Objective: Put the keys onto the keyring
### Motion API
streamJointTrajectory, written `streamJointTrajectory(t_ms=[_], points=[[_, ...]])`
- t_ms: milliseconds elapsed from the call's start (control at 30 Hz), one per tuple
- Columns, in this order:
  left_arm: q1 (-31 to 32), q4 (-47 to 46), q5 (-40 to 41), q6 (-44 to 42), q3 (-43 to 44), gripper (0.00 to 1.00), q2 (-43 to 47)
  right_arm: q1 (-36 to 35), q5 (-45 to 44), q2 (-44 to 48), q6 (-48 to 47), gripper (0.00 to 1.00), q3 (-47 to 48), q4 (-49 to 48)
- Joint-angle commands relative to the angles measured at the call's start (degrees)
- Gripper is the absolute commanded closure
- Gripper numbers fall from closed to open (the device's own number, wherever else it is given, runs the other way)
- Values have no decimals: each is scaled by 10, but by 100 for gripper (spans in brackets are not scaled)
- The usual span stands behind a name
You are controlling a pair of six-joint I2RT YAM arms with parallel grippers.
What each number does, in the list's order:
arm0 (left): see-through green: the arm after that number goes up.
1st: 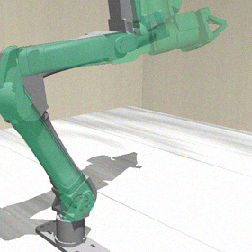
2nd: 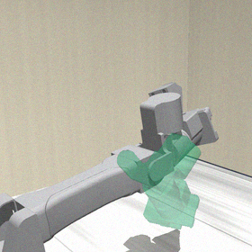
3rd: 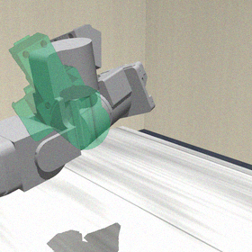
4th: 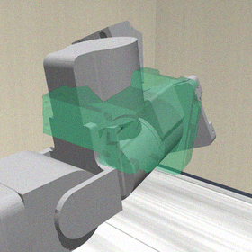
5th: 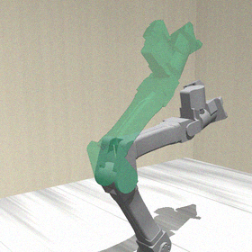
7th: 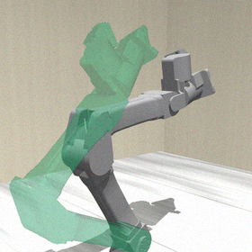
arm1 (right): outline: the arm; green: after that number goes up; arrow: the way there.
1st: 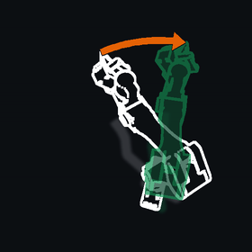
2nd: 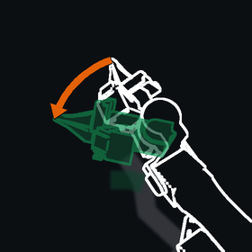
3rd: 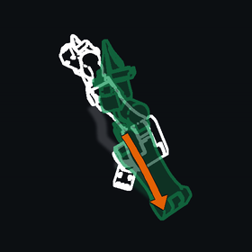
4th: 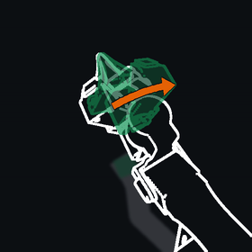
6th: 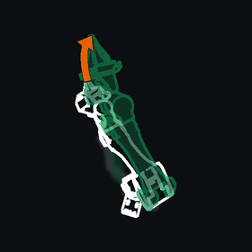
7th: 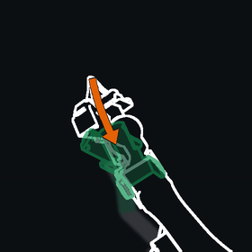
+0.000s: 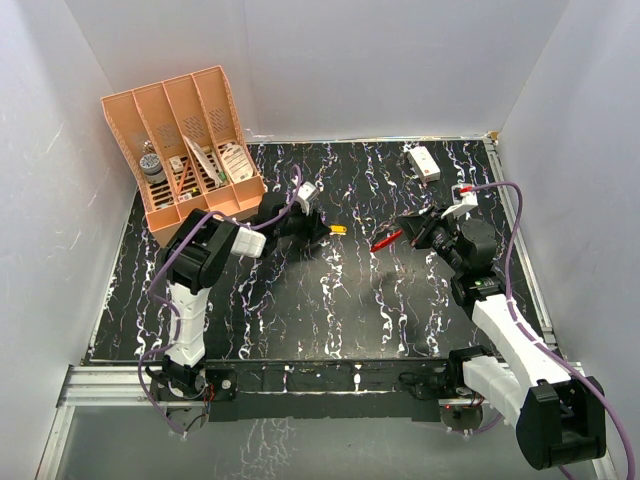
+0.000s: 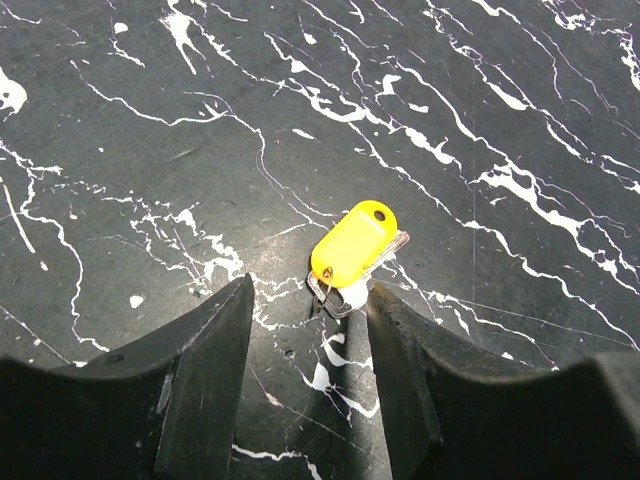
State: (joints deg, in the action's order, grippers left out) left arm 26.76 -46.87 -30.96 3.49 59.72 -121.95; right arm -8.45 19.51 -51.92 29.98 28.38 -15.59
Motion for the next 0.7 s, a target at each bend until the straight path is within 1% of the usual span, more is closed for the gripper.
streamJointTrajectory(t_ms=[0, 100, 300, 667], points=[[7, 20, -20, -14, 10, 53, -19, 5, 6, -1, -4, 100, 8, -54], [7, 20, -19, -14, 11, 55, -20, 6, 8, -1, -4, 100, 8, -54], [7, 26, -16, -15, 16, 62, -22, 6, 8, -3, -4, 100, 8, -54], [7, 17, -18, -12, 14, 69, -25, 8, 8, -6, -3, 100, 7, -58]])
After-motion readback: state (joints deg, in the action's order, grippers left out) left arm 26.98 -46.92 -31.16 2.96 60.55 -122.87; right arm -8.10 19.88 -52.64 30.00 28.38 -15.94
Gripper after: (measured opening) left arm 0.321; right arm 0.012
